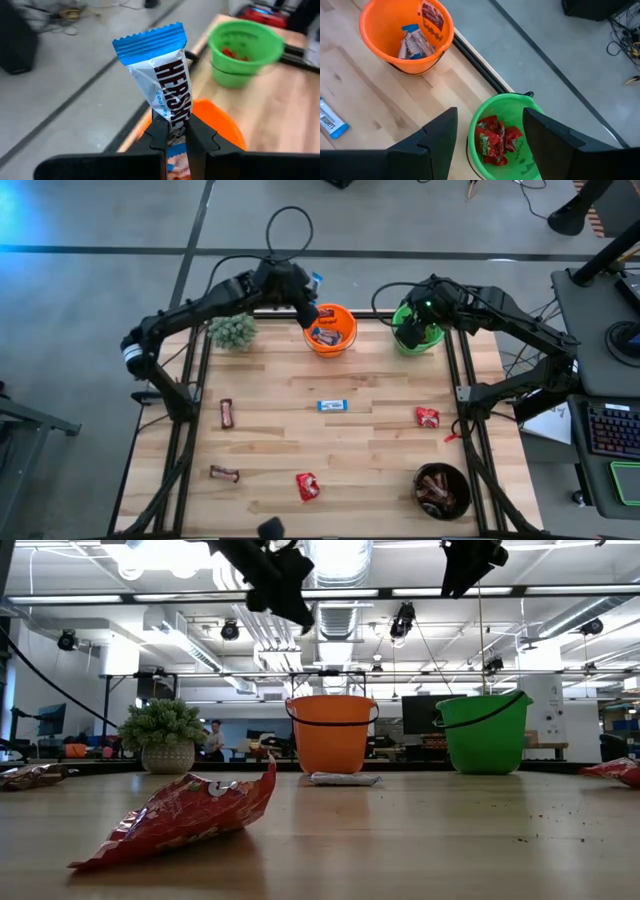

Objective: Organize candy in baskets
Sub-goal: Put the white chocolate bar into the orange bucket, then put the red candy into the green bucket

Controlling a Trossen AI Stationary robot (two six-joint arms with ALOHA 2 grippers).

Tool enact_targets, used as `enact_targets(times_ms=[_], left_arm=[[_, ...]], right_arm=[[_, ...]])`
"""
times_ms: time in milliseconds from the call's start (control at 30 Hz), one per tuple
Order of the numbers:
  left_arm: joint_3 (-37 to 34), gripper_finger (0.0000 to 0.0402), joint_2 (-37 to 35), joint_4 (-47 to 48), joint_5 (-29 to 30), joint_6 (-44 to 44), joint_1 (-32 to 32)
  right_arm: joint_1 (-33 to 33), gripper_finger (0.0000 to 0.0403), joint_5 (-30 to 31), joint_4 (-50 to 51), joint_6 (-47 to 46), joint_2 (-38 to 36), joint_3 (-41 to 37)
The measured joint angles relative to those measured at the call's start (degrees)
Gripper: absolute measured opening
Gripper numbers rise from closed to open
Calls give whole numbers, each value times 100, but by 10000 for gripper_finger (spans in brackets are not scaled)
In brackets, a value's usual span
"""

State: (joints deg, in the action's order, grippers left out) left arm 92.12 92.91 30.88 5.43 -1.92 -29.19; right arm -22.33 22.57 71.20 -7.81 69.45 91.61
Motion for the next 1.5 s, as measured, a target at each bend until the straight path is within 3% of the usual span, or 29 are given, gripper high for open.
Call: enact_targets(times_ms=[167, 233, 833, 1300, 1500], left_arm=[[0, 12, 206, -298, -1269, -391, 4], [13, 18, 221, -408, -1444, -481, 11], [13, 123, 255, -455, -1443, -705, -9], [13, 129, 253, -485, -1436, -983, -7], [13, 109, 236, -473, -1360, -1245, 9]], right_arm=[[-10, 216, 0, -4, 26, 0, 0], [-10, 216, -1, -4, 19, 0, 0], [-10, 216, -2, -38, 104, 0, 0], [-10, 216, -4, -33, 97, 0, 0], [-10, 216, -25, -33, -511, 0, 0]])
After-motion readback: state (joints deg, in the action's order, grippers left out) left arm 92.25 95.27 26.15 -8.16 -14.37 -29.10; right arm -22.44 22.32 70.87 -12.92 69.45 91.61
